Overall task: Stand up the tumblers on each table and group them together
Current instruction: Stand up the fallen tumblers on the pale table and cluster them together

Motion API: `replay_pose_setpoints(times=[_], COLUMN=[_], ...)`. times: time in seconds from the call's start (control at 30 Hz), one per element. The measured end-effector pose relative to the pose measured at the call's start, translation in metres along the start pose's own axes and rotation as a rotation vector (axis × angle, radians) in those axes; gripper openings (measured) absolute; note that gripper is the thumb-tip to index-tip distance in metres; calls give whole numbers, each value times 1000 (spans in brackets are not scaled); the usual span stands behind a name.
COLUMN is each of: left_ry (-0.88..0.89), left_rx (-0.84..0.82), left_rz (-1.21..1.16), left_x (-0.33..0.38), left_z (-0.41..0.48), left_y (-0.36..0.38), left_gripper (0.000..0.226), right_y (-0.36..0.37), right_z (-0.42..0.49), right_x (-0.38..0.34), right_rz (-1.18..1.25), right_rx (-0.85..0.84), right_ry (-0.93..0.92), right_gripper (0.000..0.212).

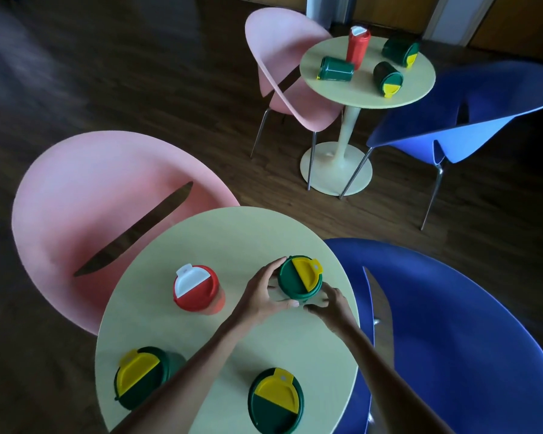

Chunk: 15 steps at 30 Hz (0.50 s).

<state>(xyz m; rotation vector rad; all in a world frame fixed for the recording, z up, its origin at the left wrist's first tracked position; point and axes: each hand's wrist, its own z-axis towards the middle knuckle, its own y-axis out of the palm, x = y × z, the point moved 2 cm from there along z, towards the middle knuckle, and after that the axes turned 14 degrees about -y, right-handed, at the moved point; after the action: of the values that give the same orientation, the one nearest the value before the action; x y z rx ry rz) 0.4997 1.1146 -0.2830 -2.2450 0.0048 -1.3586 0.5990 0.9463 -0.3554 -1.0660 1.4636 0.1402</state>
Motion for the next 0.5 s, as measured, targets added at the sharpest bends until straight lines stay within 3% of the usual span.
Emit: replay_pose_setpoints(times=[0.1,0.23,0.4,0.5], left_ry=[-66,-138,-24,78], left_rx=[37,68,47,155], left_rz=[19,-26,-13,156], left_x=[-6,-8,-13,-33], left_z=[-4,-30,-99,-136], left_y=[-3,-15,-48,-82], left_gripper=[80,56,50,56], right_y=[-4,-8,-6,4], right_z=[-14,-49,-102,-133], right_x=[-7,-23,-71,-105], right_rz=[59,89,60,36], right_rx=[18,18,-52,-42], right_ry=[14,90,34,-29], right_gripper=[63,49,39,40])
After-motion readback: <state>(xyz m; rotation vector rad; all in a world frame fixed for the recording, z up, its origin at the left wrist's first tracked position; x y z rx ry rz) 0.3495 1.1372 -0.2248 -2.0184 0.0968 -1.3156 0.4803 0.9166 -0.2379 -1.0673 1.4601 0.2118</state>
